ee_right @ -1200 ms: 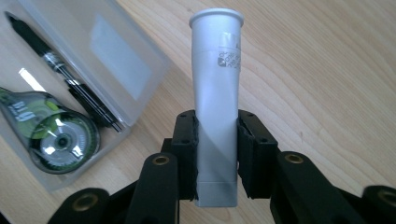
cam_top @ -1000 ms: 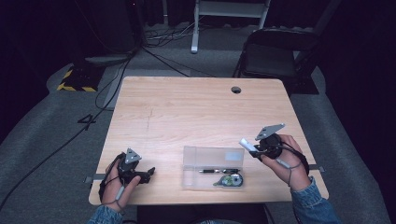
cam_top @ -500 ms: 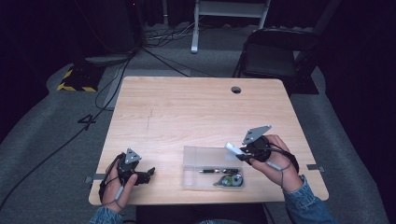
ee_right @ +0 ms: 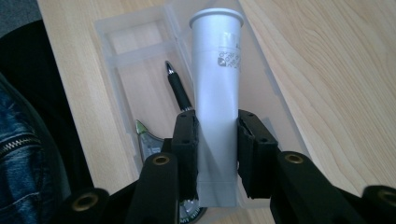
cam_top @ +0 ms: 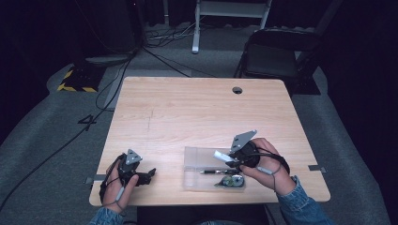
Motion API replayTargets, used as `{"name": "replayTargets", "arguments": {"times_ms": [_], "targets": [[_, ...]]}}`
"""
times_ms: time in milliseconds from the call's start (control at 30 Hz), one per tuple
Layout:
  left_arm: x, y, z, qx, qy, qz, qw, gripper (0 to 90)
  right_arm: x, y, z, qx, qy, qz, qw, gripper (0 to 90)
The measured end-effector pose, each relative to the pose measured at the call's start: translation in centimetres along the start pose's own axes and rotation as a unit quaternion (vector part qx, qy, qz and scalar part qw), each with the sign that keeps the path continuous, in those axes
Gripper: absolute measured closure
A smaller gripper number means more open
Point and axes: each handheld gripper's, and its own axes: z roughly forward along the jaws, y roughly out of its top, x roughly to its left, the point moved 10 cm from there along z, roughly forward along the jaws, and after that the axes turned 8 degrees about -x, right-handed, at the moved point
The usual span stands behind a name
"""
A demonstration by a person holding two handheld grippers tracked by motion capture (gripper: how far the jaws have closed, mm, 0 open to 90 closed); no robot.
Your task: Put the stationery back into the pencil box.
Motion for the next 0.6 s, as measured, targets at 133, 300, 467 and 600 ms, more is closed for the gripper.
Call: {"name": "replayTargets", "arguments": {"times_ms": [133, 300, 467, 600], "targets": [[0.0, 0.0, 0.0, 0.000, 0.000, 0.000, 1.0000, 10.6, 0.7, 0.5, 0.6, 0.005, 0.010, -0.012, 0.9999, 71.3], [0.0, 0.0, 0.0, 0.000, 0.000, 0.000, 1.0000, 10.7, 1.6, 1.0, 1.4, 0.009, 0.024, -0.027, 0.9993, 71.3], [0.0, 0.0, 0.0, 0.000, 0.000, 0.000, 1.0000, 10.7, 2.3, 1.3, 2.1, 0.017, 0.037, -0.042, 0.9983, 71.3], [0.0, 0.0, 0.0, 0.000, 0.000, 0.000, 1.0000, 10.6, 3.2, 1.4, 3.2, 0.027, 0.053, -0.056, 0.9966, 71.3]]}}
